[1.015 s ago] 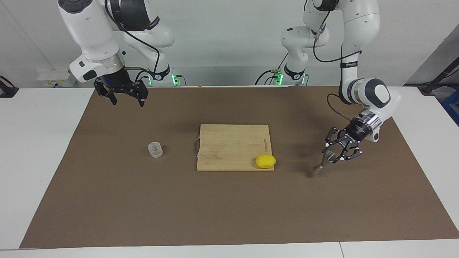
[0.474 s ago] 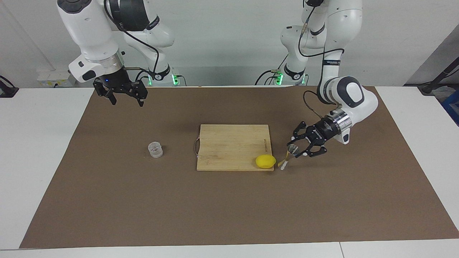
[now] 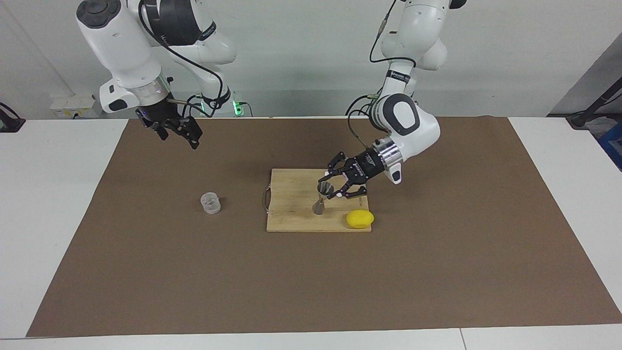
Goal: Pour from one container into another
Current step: 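Lift the metal cup with the left gripper and carry it over the board, then lower the metal cup onto the board while the right gripper reaches the glass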
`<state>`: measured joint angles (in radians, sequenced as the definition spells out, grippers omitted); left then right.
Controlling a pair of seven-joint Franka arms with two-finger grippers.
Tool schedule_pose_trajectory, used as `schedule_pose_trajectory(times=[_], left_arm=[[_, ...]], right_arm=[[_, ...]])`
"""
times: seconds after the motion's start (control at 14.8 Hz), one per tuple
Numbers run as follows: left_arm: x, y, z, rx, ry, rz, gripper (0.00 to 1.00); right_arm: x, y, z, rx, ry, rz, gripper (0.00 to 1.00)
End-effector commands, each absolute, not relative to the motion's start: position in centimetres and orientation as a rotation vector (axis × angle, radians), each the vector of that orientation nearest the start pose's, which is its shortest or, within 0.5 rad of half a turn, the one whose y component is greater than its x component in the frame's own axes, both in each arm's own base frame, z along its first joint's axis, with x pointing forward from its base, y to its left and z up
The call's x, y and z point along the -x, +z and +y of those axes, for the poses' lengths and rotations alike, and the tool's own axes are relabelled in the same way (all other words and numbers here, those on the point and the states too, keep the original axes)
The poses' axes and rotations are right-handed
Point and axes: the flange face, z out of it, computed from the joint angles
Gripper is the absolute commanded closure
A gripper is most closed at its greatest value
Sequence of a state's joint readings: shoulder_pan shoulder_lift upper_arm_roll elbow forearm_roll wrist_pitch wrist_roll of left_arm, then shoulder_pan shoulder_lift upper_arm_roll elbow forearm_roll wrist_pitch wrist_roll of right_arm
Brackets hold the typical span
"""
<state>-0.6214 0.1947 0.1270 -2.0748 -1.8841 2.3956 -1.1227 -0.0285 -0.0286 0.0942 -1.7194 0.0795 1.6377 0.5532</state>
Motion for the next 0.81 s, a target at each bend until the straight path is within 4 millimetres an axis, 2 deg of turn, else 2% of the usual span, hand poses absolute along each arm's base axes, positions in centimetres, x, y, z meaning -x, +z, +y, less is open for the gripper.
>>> schedule_pose_trajectory(times=[0.0,0.2,0.34,0.41,0.61,0.68,0.74], left_arm=[[-50.2,34.9,-31.5,-0.938,-0.943,1.837,1.0],[-50.8,35.5,-33.6,-0.945,-0.892,1.841,1.0],[-50.5,34.4,-35.4,-0.966,-0.877,1.858,1.0],[-51.1,34.4,-36.0,-0.959,-0.871,1.854,1.0],[-50.9,34.5,-37.8,-0.95,-0.836,1.868,1.0],[-50.6,34.4,-38.2,-0.958,-0.833,1.87,1.0],[-50.7,34.6,-38.3,-0.956,-0.83,1.865,1.0]], right_arm=[[-54.0,56.5,3.5,2.866,0.191,1.023,0.02],[-53.9,54.6,2.5,2.7,0.305,1.287,0.03],[-53.6,53.3,1.8,2.604,0.371,1.414,0.03],[-53.6,52.9,1.4,2.575,0.385,1.458,0.03],[-54.5,50.5,-1.5,2.47,0.457,1.547,0.04],[-55.0,49.0,-2.9,2.445,0.484,1.578,0.04],[-55.6,48.1,-3.5,2.421,0.479,1.594,0.04]])
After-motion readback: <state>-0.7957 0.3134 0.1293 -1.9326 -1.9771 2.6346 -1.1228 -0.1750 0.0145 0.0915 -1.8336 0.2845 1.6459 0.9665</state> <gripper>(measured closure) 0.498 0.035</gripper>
